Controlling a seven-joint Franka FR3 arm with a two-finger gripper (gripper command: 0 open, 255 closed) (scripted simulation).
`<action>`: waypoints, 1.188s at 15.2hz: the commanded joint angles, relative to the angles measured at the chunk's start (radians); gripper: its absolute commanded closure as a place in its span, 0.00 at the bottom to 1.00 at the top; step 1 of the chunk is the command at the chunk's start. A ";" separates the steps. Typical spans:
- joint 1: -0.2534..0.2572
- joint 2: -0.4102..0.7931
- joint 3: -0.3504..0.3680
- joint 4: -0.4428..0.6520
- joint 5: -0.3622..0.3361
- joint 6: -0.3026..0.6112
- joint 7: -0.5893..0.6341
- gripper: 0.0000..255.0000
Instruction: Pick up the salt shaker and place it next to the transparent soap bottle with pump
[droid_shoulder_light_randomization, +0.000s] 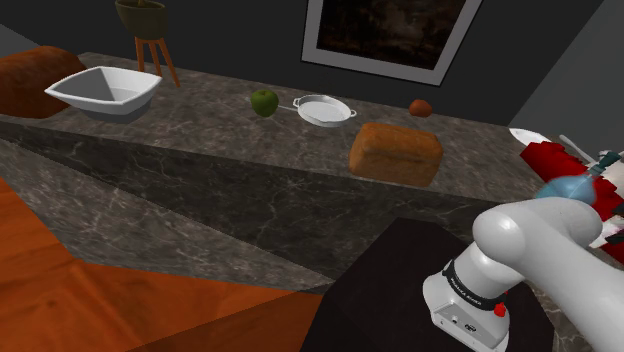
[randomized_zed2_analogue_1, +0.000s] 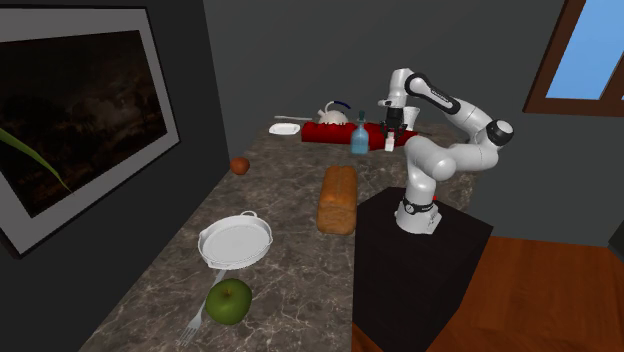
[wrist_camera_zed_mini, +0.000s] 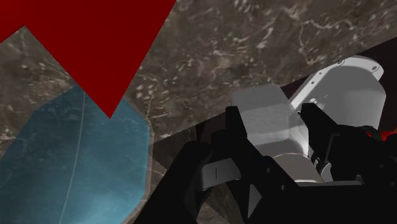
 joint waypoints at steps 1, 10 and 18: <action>-0.008 -0.013 -0.022 -0.017 -0.022 0.010 -0.002 1.00; -0.026 -0.035 -0.060 -0.043 -0.060 0.023 -0.011 1.00; -0.026 -0.035 -0.059 -0.043 -0.059 0.023 -0.011 0.00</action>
